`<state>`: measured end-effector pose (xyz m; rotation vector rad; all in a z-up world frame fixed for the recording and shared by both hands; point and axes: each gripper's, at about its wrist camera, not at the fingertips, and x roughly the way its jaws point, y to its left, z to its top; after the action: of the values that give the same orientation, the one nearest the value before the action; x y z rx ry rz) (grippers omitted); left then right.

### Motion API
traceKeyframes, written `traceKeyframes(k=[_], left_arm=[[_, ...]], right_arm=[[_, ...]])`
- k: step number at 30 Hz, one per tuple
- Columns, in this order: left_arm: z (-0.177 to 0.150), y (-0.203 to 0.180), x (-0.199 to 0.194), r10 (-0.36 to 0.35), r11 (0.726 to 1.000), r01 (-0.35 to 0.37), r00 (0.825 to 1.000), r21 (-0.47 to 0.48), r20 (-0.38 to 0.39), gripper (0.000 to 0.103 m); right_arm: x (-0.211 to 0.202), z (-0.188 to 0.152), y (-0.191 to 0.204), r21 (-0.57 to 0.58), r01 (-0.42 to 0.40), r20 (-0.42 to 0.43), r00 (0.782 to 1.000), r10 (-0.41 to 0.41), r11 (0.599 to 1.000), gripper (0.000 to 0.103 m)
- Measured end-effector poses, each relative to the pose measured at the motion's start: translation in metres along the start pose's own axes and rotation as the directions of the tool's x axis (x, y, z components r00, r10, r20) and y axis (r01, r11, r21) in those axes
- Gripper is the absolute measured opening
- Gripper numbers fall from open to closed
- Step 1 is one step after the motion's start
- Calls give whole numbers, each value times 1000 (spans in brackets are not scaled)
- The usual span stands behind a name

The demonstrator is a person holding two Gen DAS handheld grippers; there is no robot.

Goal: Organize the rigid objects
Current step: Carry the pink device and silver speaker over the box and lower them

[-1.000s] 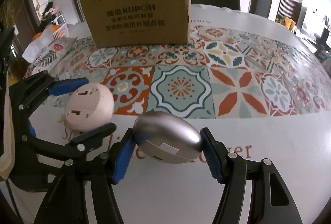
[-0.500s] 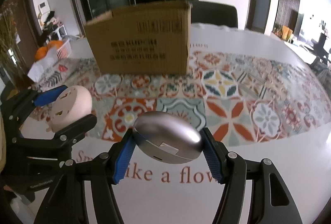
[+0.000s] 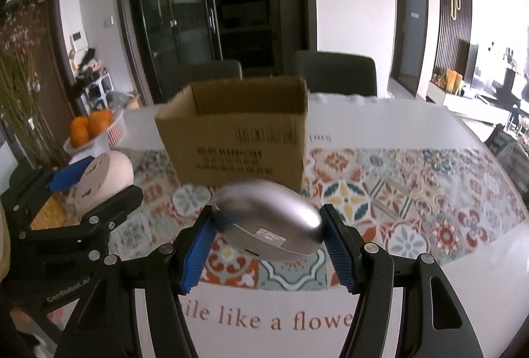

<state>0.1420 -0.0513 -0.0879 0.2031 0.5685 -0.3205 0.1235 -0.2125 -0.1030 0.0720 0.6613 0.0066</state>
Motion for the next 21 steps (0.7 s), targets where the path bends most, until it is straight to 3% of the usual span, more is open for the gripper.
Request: traceKeyframes(k=[7,21], left_arm=[[26,11,-16,48,998,-47,998,-34,46,73],[67,28,-21,73,995,-65,991,-78,112,73]], right_arm=[[-10,26,6,-6,-8,54,999,8,1000,64],[-21,76,15,-35,-18,158,987,24,999,64]])
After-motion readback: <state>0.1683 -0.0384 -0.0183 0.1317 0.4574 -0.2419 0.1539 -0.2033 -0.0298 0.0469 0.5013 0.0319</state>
